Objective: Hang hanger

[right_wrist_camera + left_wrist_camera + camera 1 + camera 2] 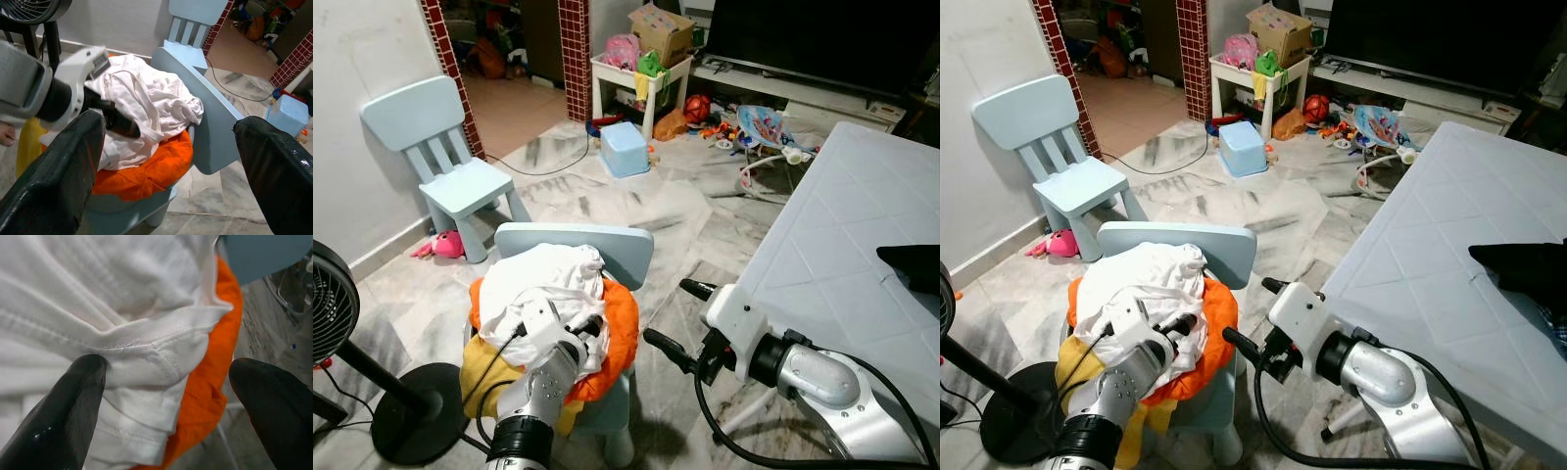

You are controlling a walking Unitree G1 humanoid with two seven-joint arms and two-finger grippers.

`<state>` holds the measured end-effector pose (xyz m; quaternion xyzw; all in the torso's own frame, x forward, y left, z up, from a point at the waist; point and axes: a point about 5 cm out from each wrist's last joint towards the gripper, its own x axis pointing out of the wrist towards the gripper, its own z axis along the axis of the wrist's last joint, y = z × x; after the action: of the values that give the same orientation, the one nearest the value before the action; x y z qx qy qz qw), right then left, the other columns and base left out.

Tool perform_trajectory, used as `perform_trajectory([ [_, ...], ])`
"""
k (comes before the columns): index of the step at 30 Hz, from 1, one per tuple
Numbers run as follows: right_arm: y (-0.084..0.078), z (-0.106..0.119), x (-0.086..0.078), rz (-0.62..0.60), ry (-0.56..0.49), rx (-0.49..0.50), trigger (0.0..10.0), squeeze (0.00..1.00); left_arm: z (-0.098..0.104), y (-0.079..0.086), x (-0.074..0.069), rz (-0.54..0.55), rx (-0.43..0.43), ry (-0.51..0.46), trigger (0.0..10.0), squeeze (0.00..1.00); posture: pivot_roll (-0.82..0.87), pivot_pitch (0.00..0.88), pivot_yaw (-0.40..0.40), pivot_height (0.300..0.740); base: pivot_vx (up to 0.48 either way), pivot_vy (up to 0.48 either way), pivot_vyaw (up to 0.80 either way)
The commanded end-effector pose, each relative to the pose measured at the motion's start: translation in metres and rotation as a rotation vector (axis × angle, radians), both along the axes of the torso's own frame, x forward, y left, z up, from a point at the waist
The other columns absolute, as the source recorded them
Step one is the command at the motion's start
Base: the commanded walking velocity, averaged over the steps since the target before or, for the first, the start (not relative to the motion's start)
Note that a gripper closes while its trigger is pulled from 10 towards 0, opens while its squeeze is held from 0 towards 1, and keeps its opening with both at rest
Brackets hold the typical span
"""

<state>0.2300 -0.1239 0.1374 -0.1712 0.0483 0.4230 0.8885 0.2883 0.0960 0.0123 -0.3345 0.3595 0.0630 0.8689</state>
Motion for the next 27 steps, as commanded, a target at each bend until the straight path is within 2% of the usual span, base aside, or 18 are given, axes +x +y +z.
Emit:
perform_trajectory([
  [1,-0.001,0.001,0.0,0.013,-0.005,-0.014,10.0,0.0,0.0,-0.011,0.002,0.002,-0.061,0.027,10.0,0.0,-0.27,0.006,-0.02,0.74,0.0,0.0,0.0],
  [3,-0.002,0.0,-0.002,0.017,-0.008,-0.026,10.0,0.0,-0.002,-0.01,0.001,0.013,-0.052,0.036,10.0,0.0,-0.27,0.004,-0.015,0.74,0.0,0.0,0.0],
  [4,-0.003,0.0,-0.002,0.012,-0.008,-0.025,10.0,0.0,-0.003,-0.009,0.0,0.018,-0.051,0.036,4.7,0.0,-0.27,0.006,-0.014,0.74,0.0,0.0,0.0],
  [5,-0.003,0.0,-0.002,0.009,-0.007,-0.024,10.0,0.0,-0.004,-0.009,-0.001,0.021,-0.051,0.036,4.7,0.0,-0.27,0.006,-0.014,0.74,0.0,0.0,0.0],
  [6,-0.003,-0.001,-0.002,0.004,-0.007,-0.024,10.0,0.0,-0.007,-0.004,-0.002,0.052,-0.023,0.033,0.0,0.0,-0.27,0.005,-0.013,0.74,0.0,0.0,0.0],
  [10,-0.001,-0.003,-0.004,0.008,-0.007,-0.025,10.0,0.0,-0.009,0.0,-0.003,0.072,-0.004,0.038,0.0,0.0,-0.27,0.006,-0.015,0.74,0.0,0.0,0.0],
  [13,0.0,-0.004,-0.004,0.013,-0.008,-0.027,10.0,0.0,-0.005,0.005,0.002,0.096,0.018,0.019,0.0,0.0,-0.26,0.004,-0.02,0.74,0.0,0.0,0.0],
  [18,0.0,-0.004,0.0,0.018,-0.021,-0.034,10.0,0.0,-0.004,0.024,0.004,0.14,0.077,0.014,0.0,0.0,-0.24,0.0,-0.027,0.74,0.0,0.0,0.0],
  [21,0.002,-0.003,0.003,0.019,-0.031,-0.031,10.0,0.0,-0.007,0.036,0.004,0.116,0.147,0.025,0.0,0.0,-0.24,0.0,-0.028,0.74,0.0,0.0,0.0],
  [27,0.005,-0.006,0.002,0.029,-0.041,-0.042,10.0,0.0,-0.008,0.045,0.007,0.102,0.174,0.029,0.0,0.0,-0.24,0.0,-0.027,0.74,0.0,0.0,0.0],
])
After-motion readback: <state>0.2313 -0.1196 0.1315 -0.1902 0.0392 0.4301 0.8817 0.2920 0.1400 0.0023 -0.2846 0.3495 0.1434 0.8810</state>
